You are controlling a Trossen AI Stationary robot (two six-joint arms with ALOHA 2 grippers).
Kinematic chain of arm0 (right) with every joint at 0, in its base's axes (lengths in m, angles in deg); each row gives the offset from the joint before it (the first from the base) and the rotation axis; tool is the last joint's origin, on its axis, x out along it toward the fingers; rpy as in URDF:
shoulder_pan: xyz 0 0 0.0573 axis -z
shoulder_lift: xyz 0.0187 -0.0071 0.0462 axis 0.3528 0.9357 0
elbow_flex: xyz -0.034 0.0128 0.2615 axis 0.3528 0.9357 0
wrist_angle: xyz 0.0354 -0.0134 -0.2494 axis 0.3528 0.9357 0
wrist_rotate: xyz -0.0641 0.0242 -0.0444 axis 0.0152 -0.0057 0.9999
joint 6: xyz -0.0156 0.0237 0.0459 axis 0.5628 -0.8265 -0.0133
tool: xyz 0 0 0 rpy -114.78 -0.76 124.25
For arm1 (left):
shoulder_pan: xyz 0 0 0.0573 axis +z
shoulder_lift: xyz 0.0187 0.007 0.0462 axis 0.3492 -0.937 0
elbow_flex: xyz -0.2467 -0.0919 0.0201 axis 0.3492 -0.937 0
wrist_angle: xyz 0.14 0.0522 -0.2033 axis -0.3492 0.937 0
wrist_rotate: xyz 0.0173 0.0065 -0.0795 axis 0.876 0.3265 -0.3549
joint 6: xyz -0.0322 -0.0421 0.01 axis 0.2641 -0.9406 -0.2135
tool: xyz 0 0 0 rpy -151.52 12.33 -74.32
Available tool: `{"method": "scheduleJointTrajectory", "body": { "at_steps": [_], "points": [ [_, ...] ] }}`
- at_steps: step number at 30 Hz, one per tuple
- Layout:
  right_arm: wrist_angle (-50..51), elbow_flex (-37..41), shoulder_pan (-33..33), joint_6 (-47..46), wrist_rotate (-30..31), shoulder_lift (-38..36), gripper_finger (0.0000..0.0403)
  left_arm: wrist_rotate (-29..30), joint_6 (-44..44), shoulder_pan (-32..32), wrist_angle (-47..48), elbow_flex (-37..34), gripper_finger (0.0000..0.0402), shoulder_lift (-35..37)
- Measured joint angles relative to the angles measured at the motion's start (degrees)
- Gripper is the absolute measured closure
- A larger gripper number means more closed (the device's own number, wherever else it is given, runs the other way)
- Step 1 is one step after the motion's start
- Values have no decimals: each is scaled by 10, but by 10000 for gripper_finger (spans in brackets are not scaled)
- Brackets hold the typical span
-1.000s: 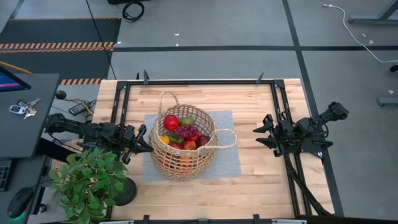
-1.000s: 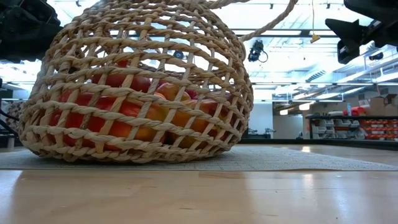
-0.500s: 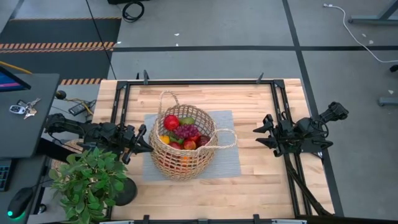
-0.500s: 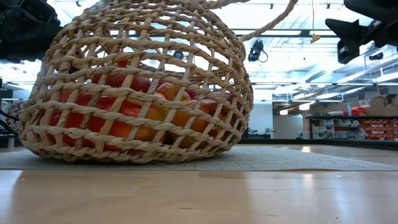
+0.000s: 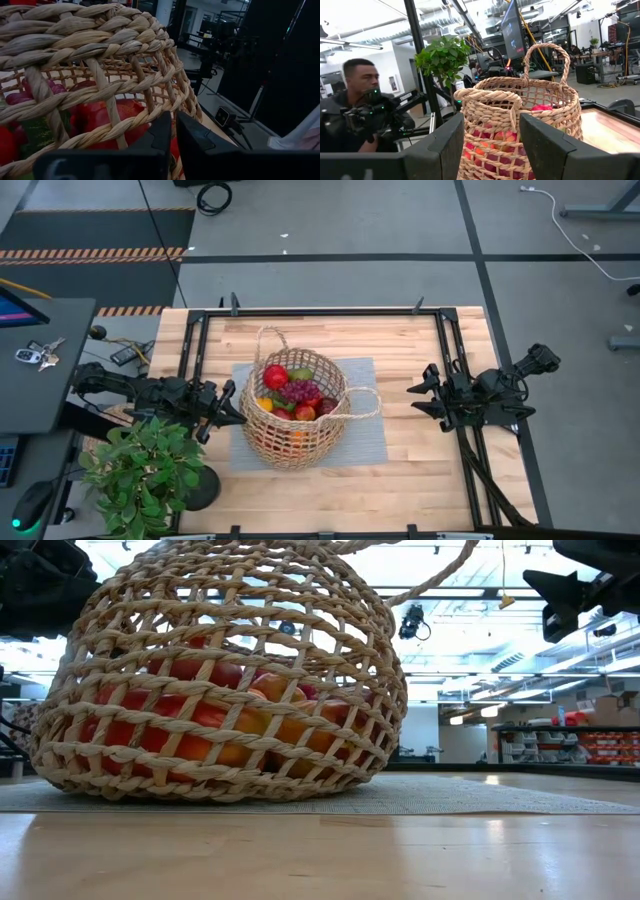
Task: Build produce basket
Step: Return to Home Position
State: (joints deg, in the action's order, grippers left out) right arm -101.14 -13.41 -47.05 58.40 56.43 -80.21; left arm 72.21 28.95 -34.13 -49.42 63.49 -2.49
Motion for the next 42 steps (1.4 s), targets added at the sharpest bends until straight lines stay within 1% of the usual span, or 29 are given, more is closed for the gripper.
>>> {"method": "scheduleJointTrajectory", "body": {
  "at_steps": [8,16,23,32,42],
  "points": [
    [0,0,0,0,0,0,206,0,0,0,0,0,374,0],
    [0,0,0,0,0,0,206,0,0,0,0,0,366,0],
    [0,0,0,0,0,0,206,0,0,0,0,0,373,0],
    [0,0,0,0,0,0,206,0,0,0,0,0,366,0],
    [0,0,0,0,0,0,206,0,0,0,0,0,372,0]
  ]
}}
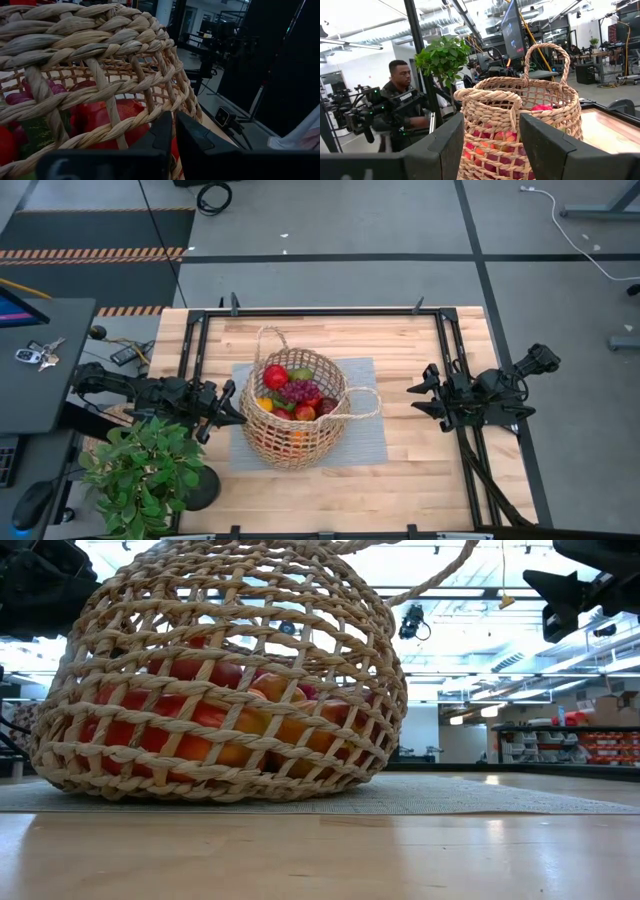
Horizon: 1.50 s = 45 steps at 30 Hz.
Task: Build produce basket
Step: Return to Home Position
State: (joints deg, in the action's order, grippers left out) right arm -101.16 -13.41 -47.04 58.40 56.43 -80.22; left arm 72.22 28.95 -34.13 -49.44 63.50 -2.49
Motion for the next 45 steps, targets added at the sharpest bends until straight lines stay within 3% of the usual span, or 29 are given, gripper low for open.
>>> {"method": "scheduleJointTrajectory", "body": {
  "at_steps": [45],
  "points": [
    [0,0,0,0,0,0,206,0,-1,0,0,0,374,0]
  ]
}}
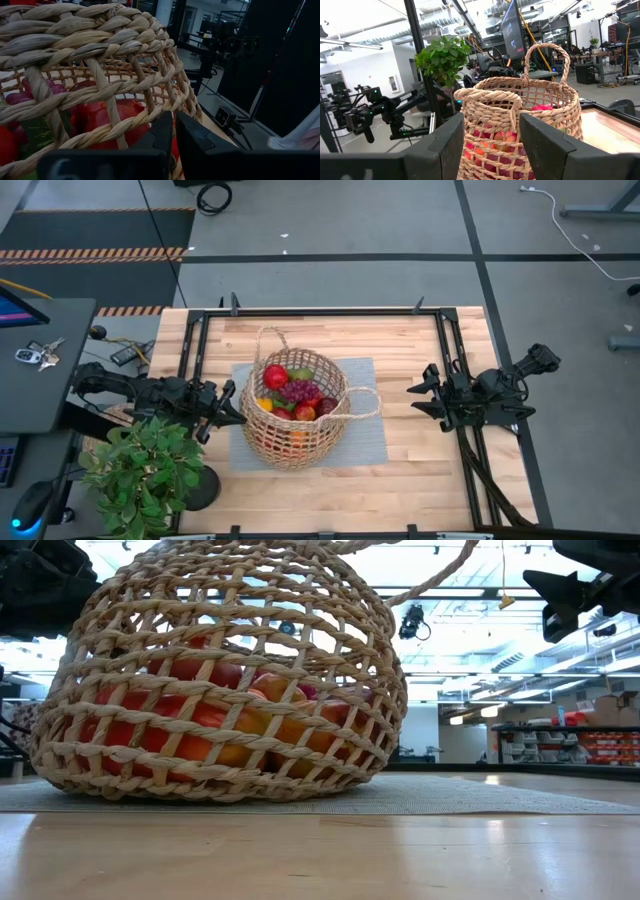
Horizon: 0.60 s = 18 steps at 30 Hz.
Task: Build produce basket
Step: Return to Home Position
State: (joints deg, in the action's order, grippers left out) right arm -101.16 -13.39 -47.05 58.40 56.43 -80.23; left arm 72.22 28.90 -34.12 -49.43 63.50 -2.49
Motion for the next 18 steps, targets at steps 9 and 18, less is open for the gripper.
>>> {"method": "scheduleJointTrajectory", "body": {
  "at_steps": [9,18],
  "points": [
    [0,0,0,0,0,0,206,0,0,0,0,0,366,0],
    [0,0,0,0,0,0,206,0,0,0,0,0,373,0]
  ]
}}
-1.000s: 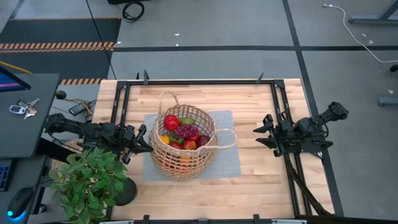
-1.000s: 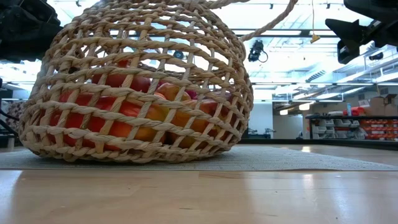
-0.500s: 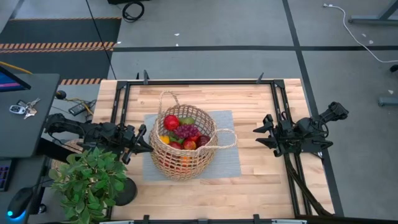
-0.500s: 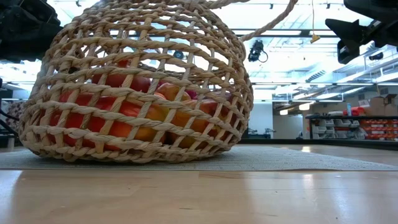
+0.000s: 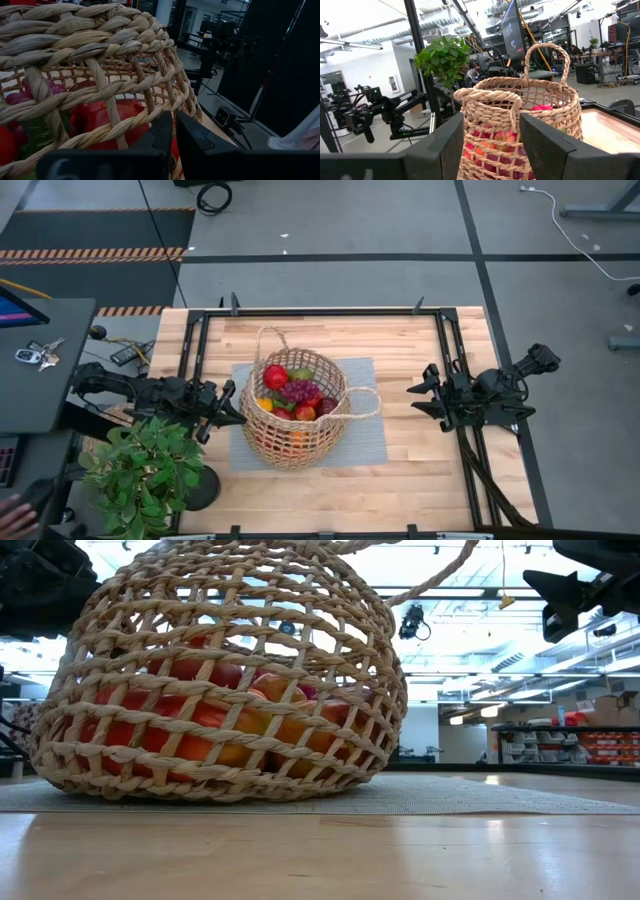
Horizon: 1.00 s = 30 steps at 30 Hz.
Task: Build produce basket
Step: Return to Home Position
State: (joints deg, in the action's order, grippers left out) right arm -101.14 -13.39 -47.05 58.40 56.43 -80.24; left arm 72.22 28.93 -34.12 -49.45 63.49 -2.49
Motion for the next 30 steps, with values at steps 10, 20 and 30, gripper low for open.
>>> {"method": "scheduleJointTrajectory", "body": {
  "at_steps": [10,20,30],
  "points": [
    [0,0,0,0,0,0,206,0,0,0,0,0,370,0],
    [0,0,0,0,0,0,206,0,0,0,0,0,367,0],
    [0,0,0,0,0,0,206,0,0,0,0,0,374,0]
  ]
}}
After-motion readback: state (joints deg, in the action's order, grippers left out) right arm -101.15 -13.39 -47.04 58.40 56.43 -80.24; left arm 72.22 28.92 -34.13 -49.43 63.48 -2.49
